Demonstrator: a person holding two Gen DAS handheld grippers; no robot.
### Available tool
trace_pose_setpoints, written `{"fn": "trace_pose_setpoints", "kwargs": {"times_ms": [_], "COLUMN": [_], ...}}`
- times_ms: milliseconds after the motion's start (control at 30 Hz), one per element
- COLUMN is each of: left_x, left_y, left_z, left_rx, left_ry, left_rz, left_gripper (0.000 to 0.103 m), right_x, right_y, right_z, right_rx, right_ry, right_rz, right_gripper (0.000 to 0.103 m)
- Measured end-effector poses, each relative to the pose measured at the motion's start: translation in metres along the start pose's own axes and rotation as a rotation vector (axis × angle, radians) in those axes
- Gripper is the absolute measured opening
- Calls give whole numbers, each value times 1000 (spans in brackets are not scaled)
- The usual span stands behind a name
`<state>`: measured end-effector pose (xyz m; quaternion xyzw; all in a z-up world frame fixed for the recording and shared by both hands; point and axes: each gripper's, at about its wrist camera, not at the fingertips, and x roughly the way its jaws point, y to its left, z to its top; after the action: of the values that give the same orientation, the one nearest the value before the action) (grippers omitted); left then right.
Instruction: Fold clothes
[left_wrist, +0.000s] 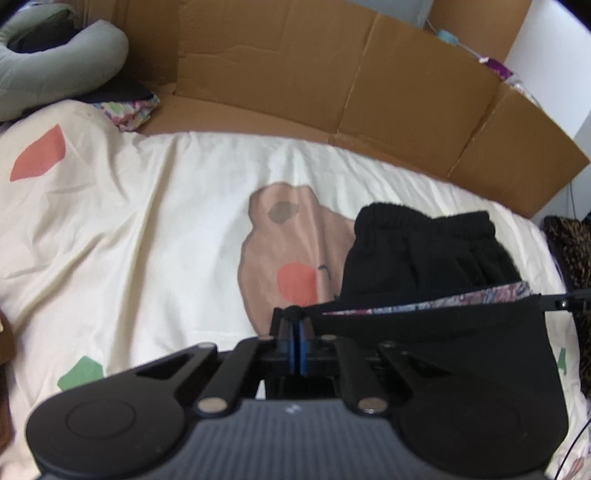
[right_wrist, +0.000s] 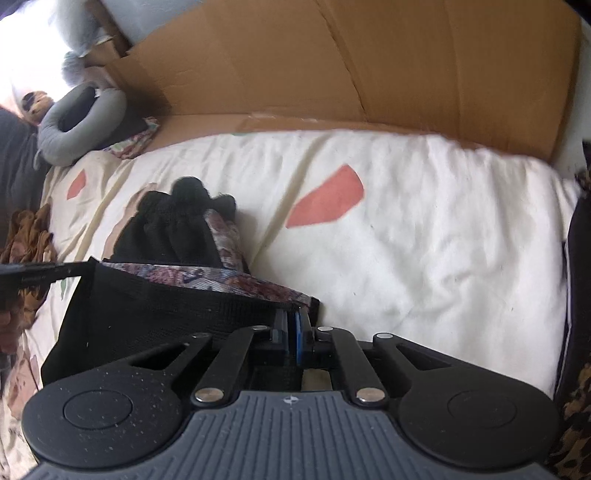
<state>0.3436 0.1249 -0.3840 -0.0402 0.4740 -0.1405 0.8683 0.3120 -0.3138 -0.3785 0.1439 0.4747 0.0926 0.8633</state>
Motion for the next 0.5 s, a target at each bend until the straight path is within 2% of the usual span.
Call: {"fn": "trace_pose_setpoints", "kwargs": {"times_ms": [233,333,433,500], "left_x": [-5,2,12,17], "left_y": [8,9,3,-1], "left_z": [1,2,0,-1], "left_rx": [-39,-44,-6,31], "left_ry": [-37,-20,4,15], "left_rz": [4,5,17,38], "left_gripper": [2,2,3,9], "right_x": [-14,-6,5,13], "right_y": [1,-2,-3,-5], "right_z": [8,7,4,2], "right_rx": [-7,-1,-1,11], "right_ry": [-62,-47,-29,-9], "right_rz": [-23,-37,-45,-37], "right_gripper": [1,1,1,2]}}
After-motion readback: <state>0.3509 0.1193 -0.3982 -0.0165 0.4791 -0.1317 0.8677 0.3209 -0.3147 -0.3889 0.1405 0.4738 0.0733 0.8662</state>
